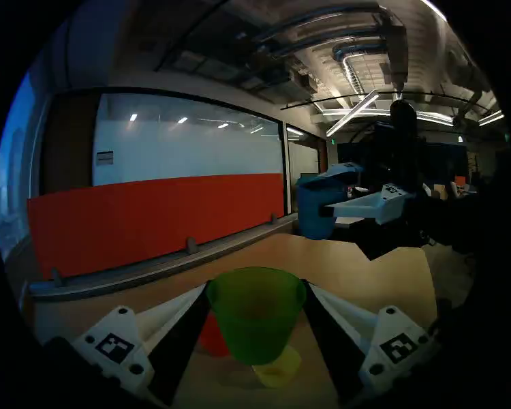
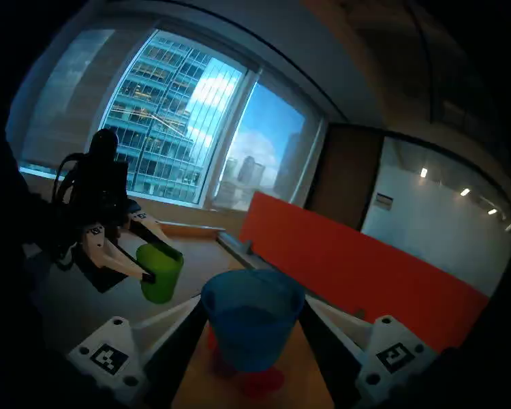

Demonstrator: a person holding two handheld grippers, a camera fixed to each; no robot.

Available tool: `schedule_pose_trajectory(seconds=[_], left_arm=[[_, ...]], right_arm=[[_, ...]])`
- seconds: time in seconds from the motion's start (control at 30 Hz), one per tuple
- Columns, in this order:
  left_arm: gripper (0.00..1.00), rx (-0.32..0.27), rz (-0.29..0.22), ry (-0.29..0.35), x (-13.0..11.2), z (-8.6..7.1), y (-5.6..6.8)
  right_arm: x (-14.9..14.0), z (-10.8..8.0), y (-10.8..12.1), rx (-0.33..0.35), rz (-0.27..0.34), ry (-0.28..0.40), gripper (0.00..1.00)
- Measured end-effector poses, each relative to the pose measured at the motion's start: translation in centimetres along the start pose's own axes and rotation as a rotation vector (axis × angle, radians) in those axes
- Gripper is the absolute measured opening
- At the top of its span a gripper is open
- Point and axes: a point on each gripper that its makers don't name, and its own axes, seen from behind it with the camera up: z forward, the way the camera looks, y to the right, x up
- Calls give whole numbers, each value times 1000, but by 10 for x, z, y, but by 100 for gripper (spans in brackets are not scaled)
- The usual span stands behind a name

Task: Pour water

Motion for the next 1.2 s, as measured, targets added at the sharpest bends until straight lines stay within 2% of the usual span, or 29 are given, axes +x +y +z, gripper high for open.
schedule_pose_trajectory(seconds=[1.2], left_arm=[[90, -61, -20, 1, 2, 16, 29]], right_arm=[[76, 49, 7, -4, -479, 51, 91]])
